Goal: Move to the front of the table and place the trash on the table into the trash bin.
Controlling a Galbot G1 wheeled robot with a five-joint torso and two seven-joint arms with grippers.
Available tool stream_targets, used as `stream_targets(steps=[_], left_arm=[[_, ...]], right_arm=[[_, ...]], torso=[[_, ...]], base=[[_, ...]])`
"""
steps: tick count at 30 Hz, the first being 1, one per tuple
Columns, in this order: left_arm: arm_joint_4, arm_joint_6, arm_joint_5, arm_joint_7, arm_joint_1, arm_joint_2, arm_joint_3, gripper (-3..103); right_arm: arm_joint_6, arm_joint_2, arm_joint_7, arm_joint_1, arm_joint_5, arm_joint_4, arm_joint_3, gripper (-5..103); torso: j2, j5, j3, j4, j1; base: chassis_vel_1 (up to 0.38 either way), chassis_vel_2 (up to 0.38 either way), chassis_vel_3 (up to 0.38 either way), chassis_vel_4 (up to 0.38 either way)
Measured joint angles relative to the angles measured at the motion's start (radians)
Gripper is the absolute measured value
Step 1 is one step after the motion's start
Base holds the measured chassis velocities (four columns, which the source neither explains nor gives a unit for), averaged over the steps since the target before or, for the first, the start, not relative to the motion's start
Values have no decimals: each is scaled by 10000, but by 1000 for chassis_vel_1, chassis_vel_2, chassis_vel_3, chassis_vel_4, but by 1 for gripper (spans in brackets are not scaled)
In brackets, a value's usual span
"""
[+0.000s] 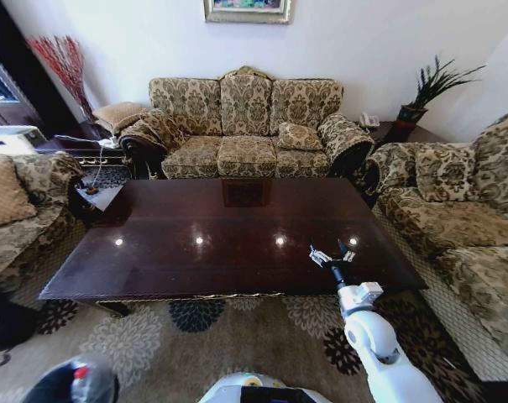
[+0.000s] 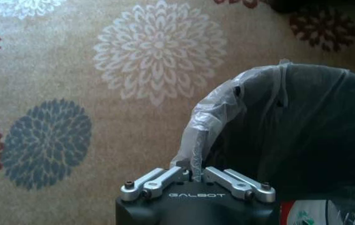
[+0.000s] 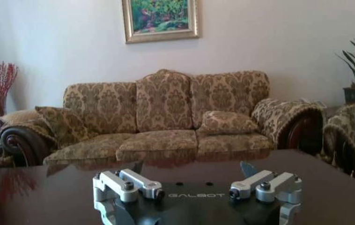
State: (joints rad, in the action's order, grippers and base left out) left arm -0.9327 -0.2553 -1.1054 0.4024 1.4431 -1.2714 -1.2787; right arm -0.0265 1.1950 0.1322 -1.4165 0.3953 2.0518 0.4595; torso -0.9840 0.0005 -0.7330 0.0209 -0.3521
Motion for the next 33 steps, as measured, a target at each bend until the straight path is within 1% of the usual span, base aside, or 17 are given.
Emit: stream_targets(steps=[6,7,8,12,16,18,19,25,28,29,30,31,33], left_arm=[[633,227,356,-87,-740,-256,403,0],[916,342,458,-126,-889,-278,494,0],[916,342,458,-126,-889,-278,494,0],[1481,761,644,-283,-1127,-308,649,0],[1566,979,610,-227,-1219,-393,683,0],[1712,1104,470,-198,-1243,-397,660,0],[1782,1156,373,-188,-1243,-396,637,0],[2219,1284,219,-174,-1309,-356,565,0],[2570,1423,232,-261,-1356,-328,557,0],[2779,1487,239,-395,-1364,-320,510,0],[2872,1520,240,-463,-1371,-318,469,-2],[2940,1545,244,-514,-1372,-322,418,3],[2950,1546,245,-541,-1363,-338,382,3]], right_arm=[[27,24,84,-22,-193,-5,-177,100],[51,37,102,-47,-221,-5,-175,100],[51,37,102,-47,-221,-5,-175,100],[143,48,109,-151,-228,1,-45,100],[243,126,93,-205,-292,-62,-42,100],[283,206,81,-218,-314,-79,-79,100],[302,235,75,-219,-321,-86,-89,100],[375,286,61,-223,-333,-133,-58,100],[390,270,41,-244,-292,-138,35,100],[406,241,26,-251,-224,-151,125,100],[415,221,6,-261,-174,-162,184,100],[425,189,-25,-276,-110,-178,255,100],[437,168,-42,-283,-69,-188,298,100]], torso=[[0,-3,0,-6,-1],[0,-8,0,-3,-1],[0,-8,0,-3,-1],[0,-4,0,-1,0],[0,-3,0,-3,-1],[0,-5,0,-5,-1],[0,-3,0,-2,0],[0,-3,0,0,0],[0,-7,0,-3,0],[0,-6,0,0,0],[0,-4,1,-1,0],[0,-2,1,-2,0],[0,5,1,-1,0]], base=[[0,0,0,0],[0,0,0,0],[0,0,0,0],[0,0,0,0],[0,0,0,0],[0,0,0,0],[0,0,0,0],[0,0,0,0],[0,0,0,0],[0,0,0,0],[0,0,0,0],[0,0,0,0],[0,0,0,0]])
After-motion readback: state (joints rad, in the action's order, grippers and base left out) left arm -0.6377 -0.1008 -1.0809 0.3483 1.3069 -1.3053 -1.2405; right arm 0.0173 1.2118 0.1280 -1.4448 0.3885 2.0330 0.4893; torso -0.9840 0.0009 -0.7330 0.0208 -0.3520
